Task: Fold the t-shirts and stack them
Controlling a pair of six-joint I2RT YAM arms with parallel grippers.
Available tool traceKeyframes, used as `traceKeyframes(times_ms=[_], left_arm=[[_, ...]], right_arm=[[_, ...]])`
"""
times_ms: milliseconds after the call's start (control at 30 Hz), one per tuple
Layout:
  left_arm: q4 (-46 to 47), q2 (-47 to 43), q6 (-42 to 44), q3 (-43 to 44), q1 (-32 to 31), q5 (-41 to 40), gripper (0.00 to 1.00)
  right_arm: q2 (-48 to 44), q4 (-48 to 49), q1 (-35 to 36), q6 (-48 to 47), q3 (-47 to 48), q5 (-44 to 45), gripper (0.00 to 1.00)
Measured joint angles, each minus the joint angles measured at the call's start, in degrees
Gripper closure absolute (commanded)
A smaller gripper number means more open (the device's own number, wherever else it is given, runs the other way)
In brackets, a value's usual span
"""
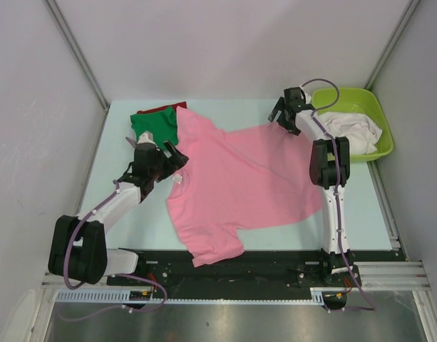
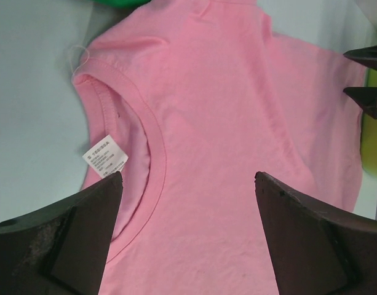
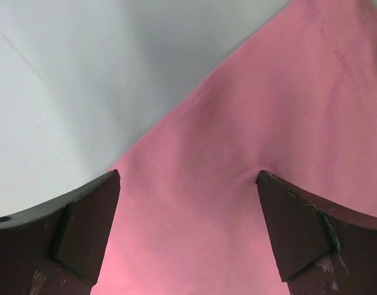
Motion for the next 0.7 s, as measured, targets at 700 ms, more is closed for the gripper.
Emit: traceKeyframes(times_ms=[700], left_arm=[[-17.51, -34.38, 2.71, -5.27, -1.29, -0.26, 0.05]], right_arm=[[-42.71, -1.22, 0.59, -1.70, -30.88, 4.90, 0.00]])
